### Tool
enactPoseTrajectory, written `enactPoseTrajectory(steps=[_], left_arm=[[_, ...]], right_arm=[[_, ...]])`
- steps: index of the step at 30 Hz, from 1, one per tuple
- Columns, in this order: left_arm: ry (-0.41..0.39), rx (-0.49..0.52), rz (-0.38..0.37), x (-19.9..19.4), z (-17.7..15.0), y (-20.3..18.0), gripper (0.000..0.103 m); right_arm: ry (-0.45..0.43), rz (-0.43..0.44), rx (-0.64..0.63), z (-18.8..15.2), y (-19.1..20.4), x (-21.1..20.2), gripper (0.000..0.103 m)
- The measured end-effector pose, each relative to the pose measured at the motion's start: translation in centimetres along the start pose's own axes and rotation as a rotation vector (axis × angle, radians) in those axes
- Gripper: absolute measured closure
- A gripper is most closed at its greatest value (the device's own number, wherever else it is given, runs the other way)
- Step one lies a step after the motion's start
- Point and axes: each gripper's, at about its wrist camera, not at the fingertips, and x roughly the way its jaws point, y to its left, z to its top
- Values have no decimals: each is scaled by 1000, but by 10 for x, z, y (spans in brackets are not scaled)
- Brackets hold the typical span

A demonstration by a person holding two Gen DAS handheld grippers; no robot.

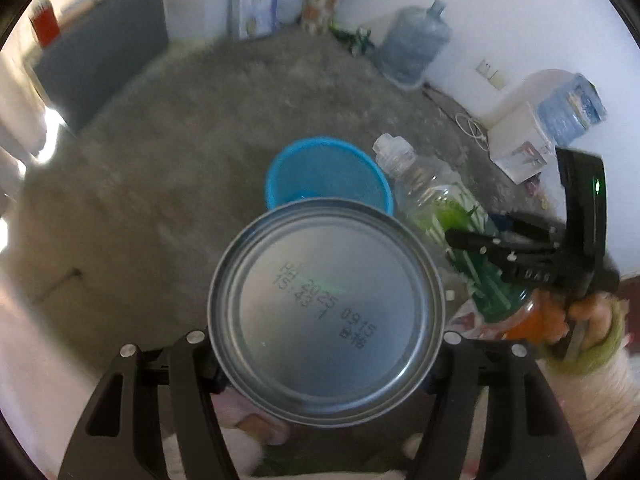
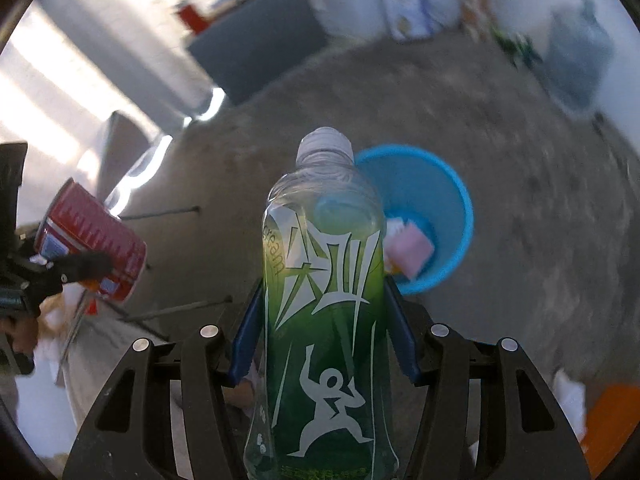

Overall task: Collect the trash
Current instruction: 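Open the left gripper over the wastebasket while the right releases the green bottle, then swing both grippers back toward the table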

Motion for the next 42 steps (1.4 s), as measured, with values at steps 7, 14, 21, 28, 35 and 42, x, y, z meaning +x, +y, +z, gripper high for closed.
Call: enactPoseTrajectory(steps=[7, 14, 21, 28, 35, 42], left_arm=[[126, -78, -31, 112, 47, -2, 39], [158, -138, 38, 164, 87, -1, 18], [25, -302, -30, 126, 83, 28, 16], [-35, -317, 24, 101, 52, 56, 16], [-74, -362, 28, 70, 23, 75, 16], [-201, -277, -26, -3, -9, 41, 16]], right_arm=[[83, 29, 195, 9, -58, 70, 50], [85, 65, 367, 45, -100, 125, 45], [62, 30, 450, 58, -118, 153, 37], [86, -13, 432, 45, -119, 158, 38], [65, -19, 416, 32, -116, 141, 41], [-56, -52, 304, 15, -83, 76, 40]])
